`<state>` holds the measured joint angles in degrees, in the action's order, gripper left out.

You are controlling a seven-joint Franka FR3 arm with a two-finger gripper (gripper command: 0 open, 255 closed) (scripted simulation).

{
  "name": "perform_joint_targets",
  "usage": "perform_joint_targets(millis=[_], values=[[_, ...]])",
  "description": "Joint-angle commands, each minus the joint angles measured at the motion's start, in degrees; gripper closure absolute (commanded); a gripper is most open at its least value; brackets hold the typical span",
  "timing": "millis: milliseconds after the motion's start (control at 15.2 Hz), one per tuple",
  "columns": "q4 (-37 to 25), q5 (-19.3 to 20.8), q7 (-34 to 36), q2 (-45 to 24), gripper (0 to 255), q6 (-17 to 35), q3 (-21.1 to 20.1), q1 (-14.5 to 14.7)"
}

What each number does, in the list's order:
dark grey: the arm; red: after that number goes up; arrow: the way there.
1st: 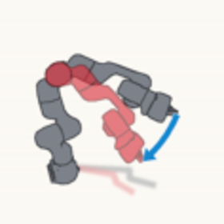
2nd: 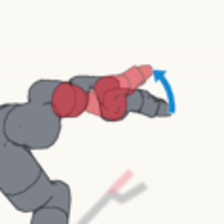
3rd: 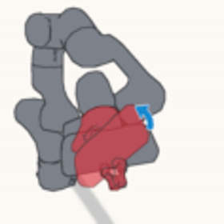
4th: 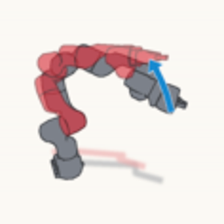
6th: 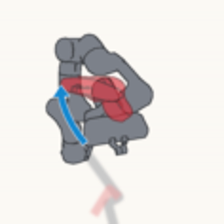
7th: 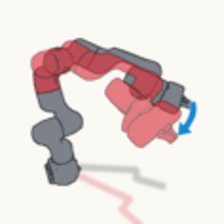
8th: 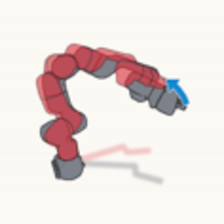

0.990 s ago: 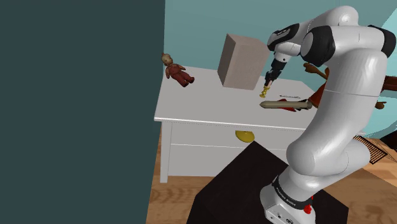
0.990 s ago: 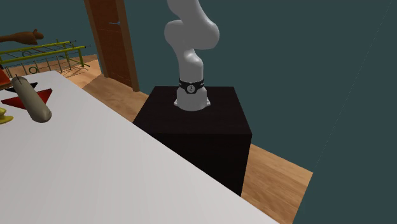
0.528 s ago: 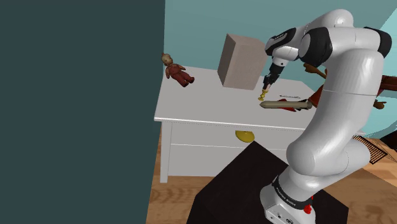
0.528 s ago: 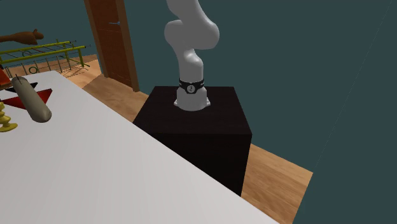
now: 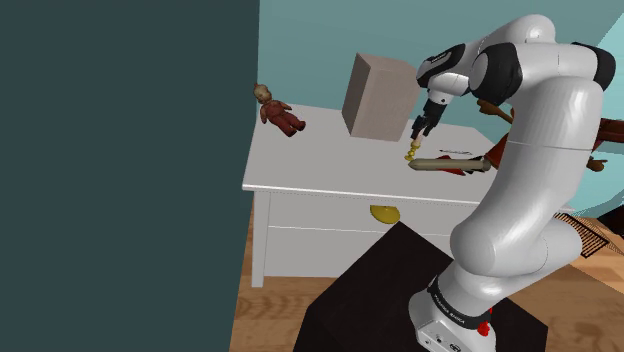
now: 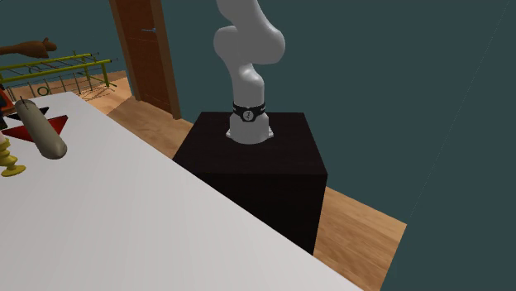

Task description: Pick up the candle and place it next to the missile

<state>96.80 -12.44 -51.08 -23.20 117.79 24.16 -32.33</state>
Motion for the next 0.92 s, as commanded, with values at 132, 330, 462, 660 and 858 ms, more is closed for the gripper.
perform_joint_targets(millis=[132, 330, 462, 660, 858], values=[[-1.0, 0.4, 0.3, 0.7, 0, -1.6, 0.2, 0.1], [-4.2, 1.3, 0.9, 2.3, 0, -6.3, 0.6, 0.1], [-4.2, 1.3, 0.9, 2.3, 0, -6.3, 0.6, 0.1], [-4.2, 1.3, 0.9, 2.3, 0, -6.3, 0.6, 0.1], [-4.2, 1.3, 0.9, 2.3, 0, -6.3, 0.6, 0.1]])
